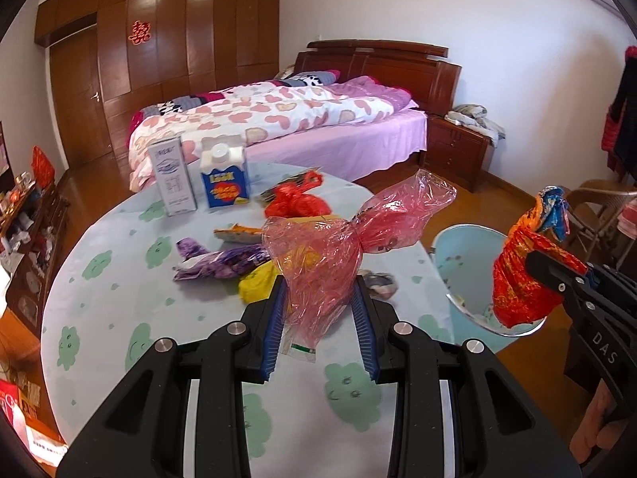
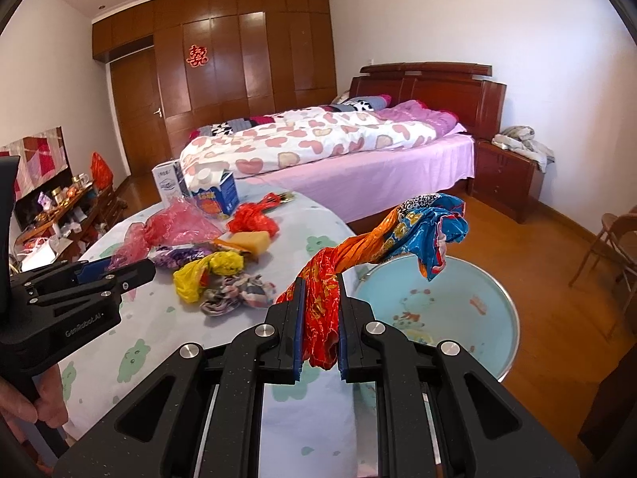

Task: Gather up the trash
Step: 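Carry the pink bag and snack wrapper over the blue bin and open both tools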

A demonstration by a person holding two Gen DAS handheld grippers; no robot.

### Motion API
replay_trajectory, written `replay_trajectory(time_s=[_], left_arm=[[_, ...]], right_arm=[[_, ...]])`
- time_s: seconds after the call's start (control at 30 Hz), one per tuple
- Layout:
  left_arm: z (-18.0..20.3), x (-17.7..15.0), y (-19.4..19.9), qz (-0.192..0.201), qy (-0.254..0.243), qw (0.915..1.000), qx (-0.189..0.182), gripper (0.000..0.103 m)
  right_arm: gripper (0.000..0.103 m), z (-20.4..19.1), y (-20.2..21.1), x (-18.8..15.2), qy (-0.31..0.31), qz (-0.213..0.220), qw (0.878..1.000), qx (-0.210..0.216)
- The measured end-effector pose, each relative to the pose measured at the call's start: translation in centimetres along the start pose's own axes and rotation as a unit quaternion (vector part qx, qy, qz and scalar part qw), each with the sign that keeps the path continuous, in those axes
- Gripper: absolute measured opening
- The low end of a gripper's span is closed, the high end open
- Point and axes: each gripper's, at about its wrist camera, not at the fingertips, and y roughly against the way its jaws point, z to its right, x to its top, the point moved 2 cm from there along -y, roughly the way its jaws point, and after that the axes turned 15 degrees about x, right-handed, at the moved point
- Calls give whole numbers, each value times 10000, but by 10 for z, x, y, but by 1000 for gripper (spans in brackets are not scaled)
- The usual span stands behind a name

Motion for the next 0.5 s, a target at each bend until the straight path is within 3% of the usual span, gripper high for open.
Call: replay_trajectory(time_s=[0.5], left_arm=[[49, 12, -2, 71, -306, 9992, -230, 33]], right_arm=[[14, 37, 1, -3, -273, 0, 9991, -337]])
